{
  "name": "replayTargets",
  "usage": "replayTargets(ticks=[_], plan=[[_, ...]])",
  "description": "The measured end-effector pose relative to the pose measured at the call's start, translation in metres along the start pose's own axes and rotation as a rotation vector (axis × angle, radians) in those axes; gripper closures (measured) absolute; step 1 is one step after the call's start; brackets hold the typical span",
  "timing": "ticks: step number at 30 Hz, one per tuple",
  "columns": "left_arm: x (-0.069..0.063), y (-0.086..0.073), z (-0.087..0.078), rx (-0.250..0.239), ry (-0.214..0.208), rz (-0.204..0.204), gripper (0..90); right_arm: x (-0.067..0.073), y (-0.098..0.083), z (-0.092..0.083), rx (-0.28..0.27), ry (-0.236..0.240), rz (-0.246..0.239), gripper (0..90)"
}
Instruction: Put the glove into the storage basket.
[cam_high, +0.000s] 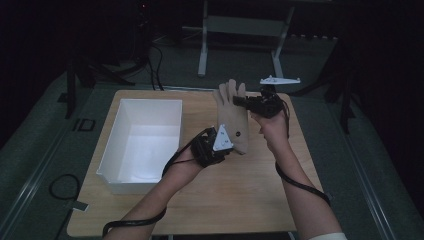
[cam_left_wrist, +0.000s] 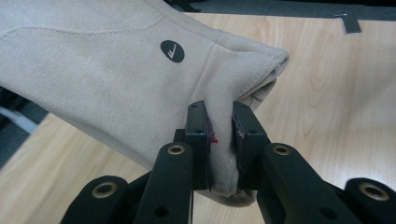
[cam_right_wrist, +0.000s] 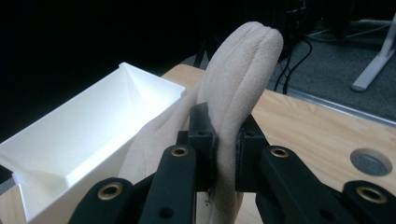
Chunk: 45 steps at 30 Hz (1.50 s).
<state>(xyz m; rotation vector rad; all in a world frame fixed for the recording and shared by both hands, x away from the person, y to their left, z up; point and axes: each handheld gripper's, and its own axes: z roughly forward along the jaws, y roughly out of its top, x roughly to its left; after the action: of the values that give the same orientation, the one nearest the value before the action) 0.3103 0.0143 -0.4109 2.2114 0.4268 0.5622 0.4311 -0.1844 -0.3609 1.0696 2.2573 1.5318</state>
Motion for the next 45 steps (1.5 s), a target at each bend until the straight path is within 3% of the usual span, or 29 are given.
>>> replayTargets(ticks=[11,29,45], plan=[[0.012,-0.004,-0.025,0.000,0.041,-0.012,80.0,0.021,0.024,0.016,0.001,0.033,-0.022,80.9],[0.029,-0.047,-0.077,0.059,0.110,-0.072,80.2,0.072,0.038,0.074,0.035,0.119,-0.060,80.9],[0.040,-0.089,-0.108,0.095,0.180,-0.138,80.3,0.116,0.046,0.121,0.064,0.183,-0.104,80.9]])
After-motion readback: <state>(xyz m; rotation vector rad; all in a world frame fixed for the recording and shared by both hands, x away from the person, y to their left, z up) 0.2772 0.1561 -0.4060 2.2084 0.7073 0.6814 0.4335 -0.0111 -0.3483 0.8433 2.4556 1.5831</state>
